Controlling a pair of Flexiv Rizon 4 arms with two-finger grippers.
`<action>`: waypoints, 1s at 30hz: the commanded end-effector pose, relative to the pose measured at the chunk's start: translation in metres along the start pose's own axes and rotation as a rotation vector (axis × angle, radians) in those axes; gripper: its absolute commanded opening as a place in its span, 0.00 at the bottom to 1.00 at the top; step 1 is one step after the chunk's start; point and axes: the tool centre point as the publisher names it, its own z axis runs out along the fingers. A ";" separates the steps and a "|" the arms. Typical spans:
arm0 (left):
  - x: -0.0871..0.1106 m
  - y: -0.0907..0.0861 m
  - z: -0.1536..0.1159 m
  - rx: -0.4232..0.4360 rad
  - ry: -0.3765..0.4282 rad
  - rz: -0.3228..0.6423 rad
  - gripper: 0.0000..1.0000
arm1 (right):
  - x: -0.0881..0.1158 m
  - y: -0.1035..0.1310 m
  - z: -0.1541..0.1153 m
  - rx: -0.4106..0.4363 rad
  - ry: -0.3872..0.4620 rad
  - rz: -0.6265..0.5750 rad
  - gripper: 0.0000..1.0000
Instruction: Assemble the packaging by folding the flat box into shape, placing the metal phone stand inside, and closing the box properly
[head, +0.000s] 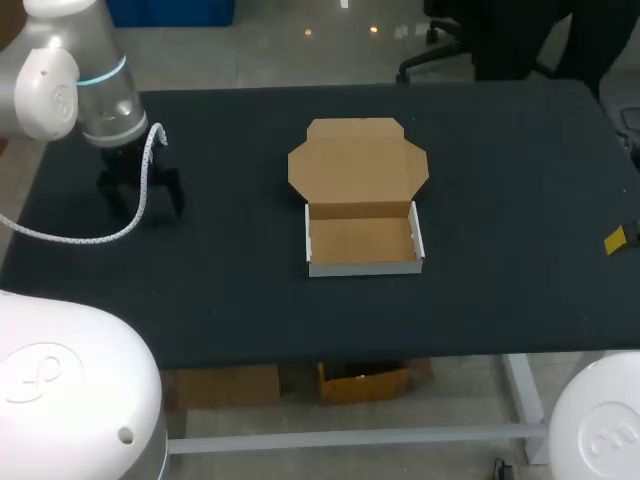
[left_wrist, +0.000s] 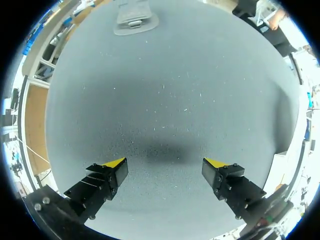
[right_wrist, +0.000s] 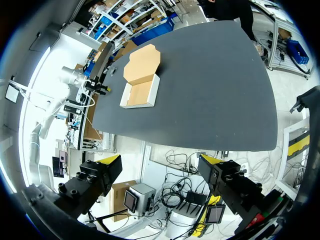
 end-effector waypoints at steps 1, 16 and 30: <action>0.001 -0.014 0.005 -0.011 -0.010 -0.003 1.00 | 0.000 -0.001 -0.001 -0.001 0.002 -0.001 1.00; -0.012 -0.054 0.015 -0.005 0.000 -0.042 1.00 | 0.000 -0.001 -0.001 -0.001 0.002 -0.001 1.00; -0.017 -0.092 0.013 0.023 -0.023 -0.044 1.00 | 0.000 -0.001 -0.001 -0.001 0.002 -0.001 1.00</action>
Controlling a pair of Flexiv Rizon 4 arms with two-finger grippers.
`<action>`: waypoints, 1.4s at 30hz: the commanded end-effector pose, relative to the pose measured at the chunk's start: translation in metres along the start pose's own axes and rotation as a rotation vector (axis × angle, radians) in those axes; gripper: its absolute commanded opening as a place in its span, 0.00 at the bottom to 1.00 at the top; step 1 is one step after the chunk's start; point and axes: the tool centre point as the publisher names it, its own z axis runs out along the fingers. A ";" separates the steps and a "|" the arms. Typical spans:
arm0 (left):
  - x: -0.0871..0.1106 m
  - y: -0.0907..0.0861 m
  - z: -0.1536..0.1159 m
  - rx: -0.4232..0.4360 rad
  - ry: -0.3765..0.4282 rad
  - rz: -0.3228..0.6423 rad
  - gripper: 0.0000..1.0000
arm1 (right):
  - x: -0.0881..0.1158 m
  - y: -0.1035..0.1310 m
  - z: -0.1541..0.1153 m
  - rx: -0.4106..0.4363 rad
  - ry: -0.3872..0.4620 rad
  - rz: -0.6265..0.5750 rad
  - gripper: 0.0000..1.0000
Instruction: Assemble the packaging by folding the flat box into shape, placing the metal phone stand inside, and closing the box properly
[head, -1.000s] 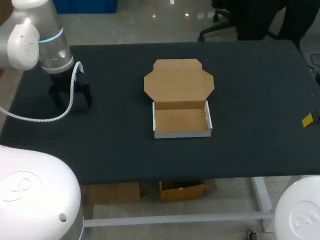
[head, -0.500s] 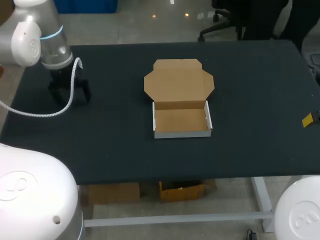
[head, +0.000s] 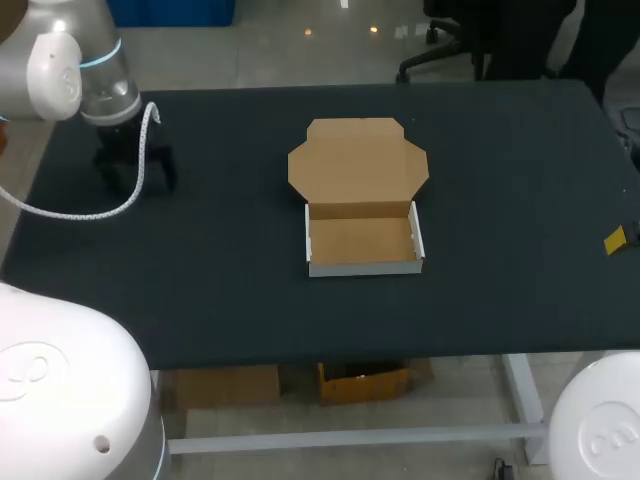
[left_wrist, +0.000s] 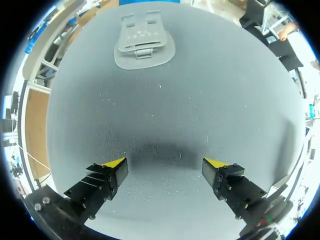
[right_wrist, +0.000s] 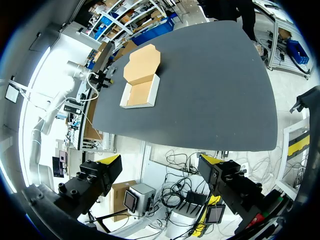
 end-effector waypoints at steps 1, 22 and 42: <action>0.001 -0.014 0.003 -0.015 -0.014 -0.003 1.00 | 0.000 -0.001 -0.001 -0.001 0.002 -0.001 1.00; -0.010 -0.050 -0.003 0.003 -0.032 -0.027 1.00 | 0.000 -0.001 -0.001 -0.001 0.002 -0.001 1.00; -0.012 -0.055 -0.006 -0.004 -0.039 -0.022 1.00 | 0.000 -0.001 -0.001 -0.001 0.002 -0.001 1.00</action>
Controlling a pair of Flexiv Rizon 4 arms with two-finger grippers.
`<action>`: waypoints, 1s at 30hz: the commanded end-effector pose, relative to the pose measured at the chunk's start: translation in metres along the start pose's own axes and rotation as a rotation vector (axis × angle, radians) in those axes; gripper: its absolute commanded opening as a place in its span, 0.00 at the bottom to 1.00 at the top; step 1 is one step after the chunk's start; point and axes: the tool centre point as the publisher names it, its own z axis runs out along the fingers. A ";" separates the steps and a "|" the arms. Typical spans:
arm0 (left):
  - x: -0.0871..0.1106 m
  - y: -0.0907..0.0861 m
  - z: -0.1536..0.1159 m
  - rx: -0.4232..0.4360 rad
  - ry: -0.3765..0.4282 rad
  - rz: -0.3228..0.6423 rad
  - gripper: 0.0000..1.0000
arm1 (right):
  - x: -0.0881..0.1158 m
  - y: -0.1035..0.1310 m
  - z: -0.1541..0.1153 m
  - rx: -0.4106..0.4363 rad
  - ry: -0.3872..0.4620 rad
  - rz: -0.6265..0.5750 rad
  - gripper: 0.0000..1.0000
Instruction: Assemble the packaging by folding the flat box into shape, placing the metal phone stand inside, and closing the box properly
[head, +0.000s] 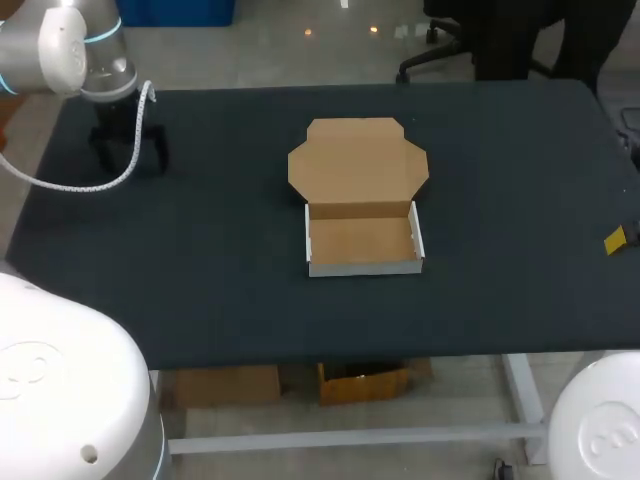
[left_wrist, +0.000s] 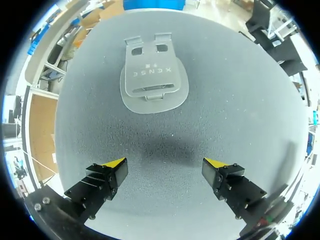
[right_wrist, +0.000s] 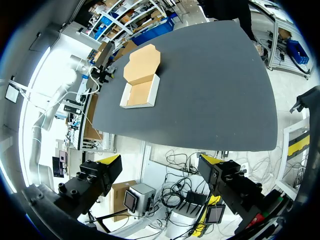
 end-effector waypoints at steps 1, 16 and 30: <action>0.000 -0.002 0.000 -0.005 -0.003 0.000 1.00 | 0.000 -0.001 -0.001 -0.001 0.002 -0.001 1.00; 0.003 -0.016 -0.003 0.047 -0.050 -0.019 1.00 | 0.000 -0.001 -0.001 -0.001 0.002 -0.001 1.00; 0.002 -0.037 -0.001 0.040 -0.047 -0.044 1.00 | 0.000 -0.001 -0.001 -0.001 0.002 -0.001 1.00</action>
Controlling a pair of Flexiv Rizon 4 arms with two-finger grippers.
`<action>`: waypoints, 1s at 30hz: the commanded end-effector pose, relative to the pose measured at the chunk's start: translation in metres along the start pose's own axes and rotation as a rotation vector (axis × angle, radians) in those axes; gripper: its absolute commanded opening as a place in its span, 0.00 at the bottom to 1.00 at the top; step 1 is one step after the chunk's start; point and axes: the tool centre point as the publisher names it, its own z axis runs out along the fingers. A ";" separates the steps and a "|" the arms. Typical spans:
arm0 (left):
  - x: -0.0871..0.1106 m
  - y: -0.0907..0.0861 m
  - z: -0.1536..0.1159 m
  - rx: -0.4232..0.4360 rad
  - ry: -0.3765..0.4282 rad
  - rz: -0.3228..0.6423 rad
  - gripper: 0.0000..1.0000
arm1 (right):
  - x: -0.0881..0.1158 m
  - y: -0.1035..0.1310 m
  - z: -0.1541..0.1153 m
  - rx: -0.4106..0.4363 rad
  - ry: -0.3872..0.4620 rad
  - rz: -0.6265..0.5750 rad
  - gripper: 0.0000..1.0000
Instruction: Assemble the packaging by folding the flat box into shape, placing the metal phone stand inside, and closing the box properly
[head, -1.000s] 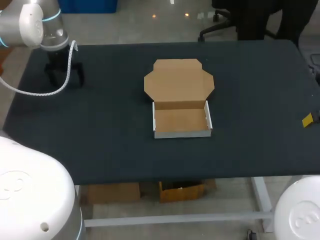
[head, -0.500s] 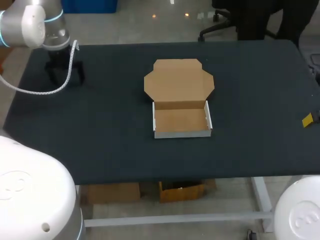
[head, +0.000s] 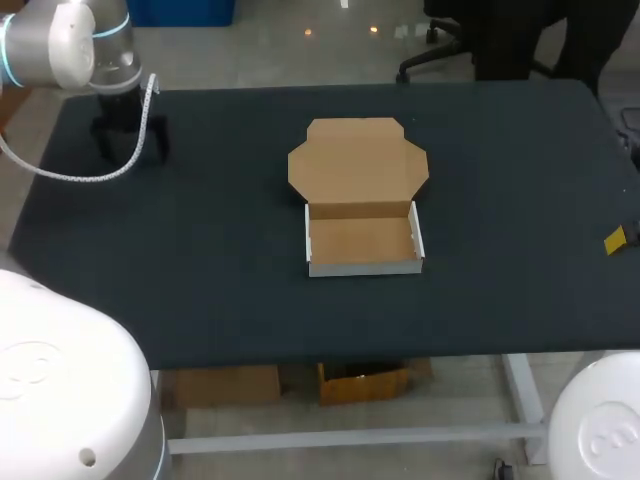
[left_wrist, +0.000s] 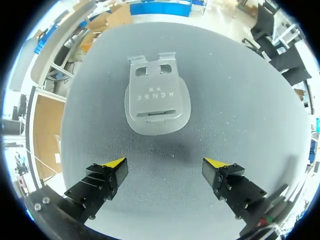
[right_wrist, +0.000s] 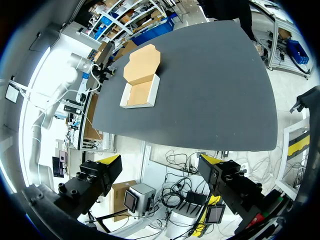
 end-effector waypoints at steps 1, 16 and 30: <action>0.002 -0.011 0.004 -0.015 -0.007 -0.005 1.00 | 0.000 -0.001 -0.001 -0.001 0.002 -0.001 1.00; -0.001 -0.029 0.008 -0.012 -0.002 -0.033 1.00 | 0.000 -0.001 -0.001 -0.001 0.002 -0.001 1.00; -0.005 -0.043 0.009 0.001 0.000 -0.054 1.00 | 0.000 -0.001 -0.001 -0.001 0.002 -0.001 1.00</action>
